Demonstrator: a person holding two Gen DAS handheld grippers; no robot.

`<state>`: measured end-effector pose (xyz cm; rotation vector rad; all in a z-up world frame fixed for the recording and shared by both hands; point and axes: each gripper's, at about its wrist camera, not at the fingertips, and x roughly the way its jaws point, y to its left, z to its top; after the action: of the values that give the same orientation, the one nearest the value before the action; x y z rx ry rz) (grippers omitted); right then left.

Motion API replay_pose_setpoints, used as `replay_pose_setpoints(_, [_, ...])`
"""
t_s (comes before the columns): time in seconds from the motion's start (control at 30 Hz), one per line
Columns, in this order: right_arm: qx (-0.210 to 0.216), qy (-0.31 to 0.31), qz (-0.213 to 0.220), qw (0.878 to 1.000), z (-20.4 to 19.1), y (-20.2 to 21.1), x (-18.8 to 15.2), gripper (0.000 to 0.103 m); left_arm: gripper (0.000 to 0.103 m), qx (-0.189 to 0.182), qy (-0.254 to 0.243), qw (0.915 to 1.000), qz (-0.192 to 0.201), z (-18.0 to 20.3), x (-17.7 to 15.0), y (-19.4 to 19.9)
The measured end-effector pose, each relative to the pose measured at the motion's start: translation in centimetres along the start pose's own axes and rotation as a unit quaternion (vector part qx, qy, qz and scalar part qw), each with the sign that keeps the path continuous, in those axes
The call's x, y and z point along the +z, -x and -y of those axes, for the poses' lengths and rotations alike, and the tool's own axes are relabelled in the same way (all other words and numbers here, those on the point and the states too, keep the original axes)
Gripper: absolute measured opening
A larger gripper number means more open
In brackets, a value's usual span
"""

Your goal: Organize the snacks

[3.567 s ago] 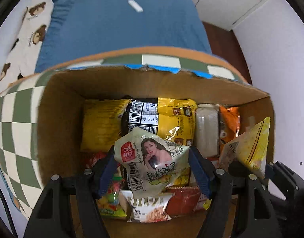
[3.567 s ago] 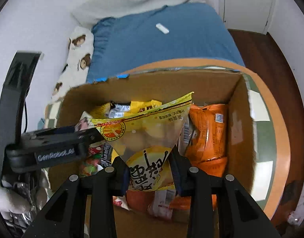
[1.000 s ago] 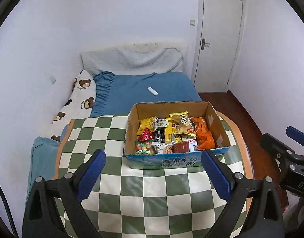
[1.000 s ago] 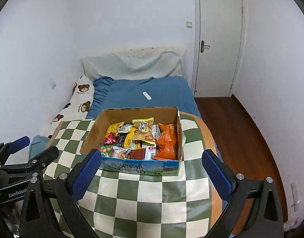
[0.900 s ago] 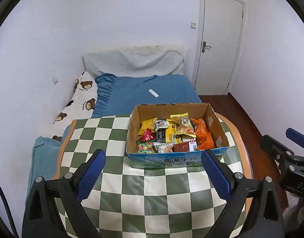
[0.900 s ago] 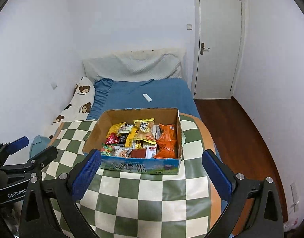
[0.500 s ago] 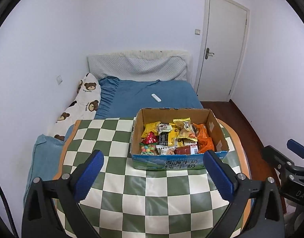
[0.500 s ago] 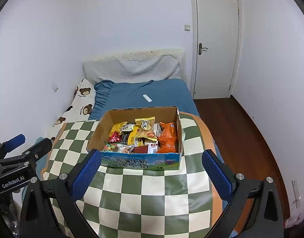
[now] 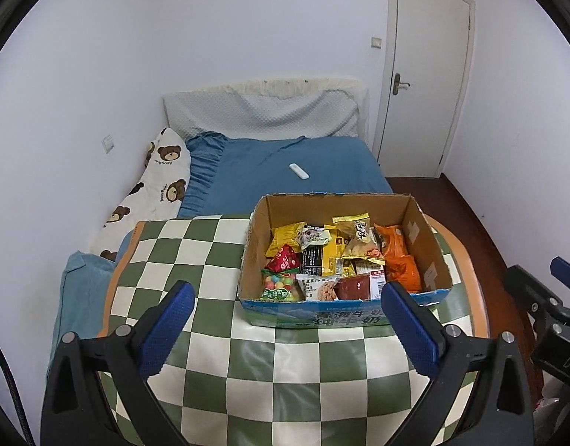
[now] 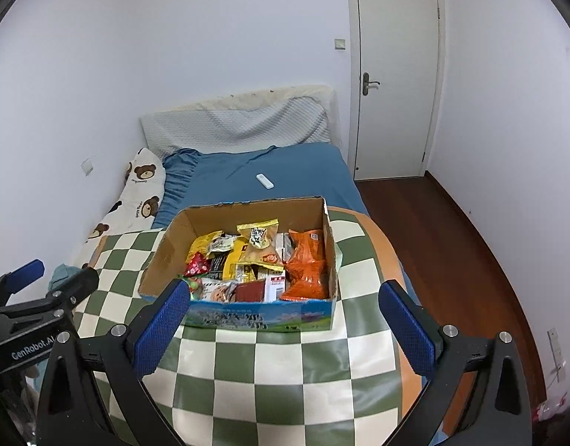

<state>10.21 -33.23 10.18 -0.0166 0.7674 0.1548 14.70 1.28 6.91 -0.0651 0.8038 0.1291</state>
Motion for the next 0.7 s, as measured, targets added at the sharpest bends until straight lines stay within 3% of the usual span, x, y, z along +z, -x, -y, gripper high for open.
replay_pose_setpoints(0.47, [-0.010,0.005,-0.027,1.000,0.5,-6.4,0.6,0.103,0.103,0.014,0.002,0.9990,-0.041,0.6,0.5,-5.5])
replay_pose_setpoints(0.7, [-0.009,0.006,-0.042,0.999,0.5,-7.9,0.1,0.103,0.103,0.014,0.007,0.9984,-0.054,0.3,0.1,-6.4])
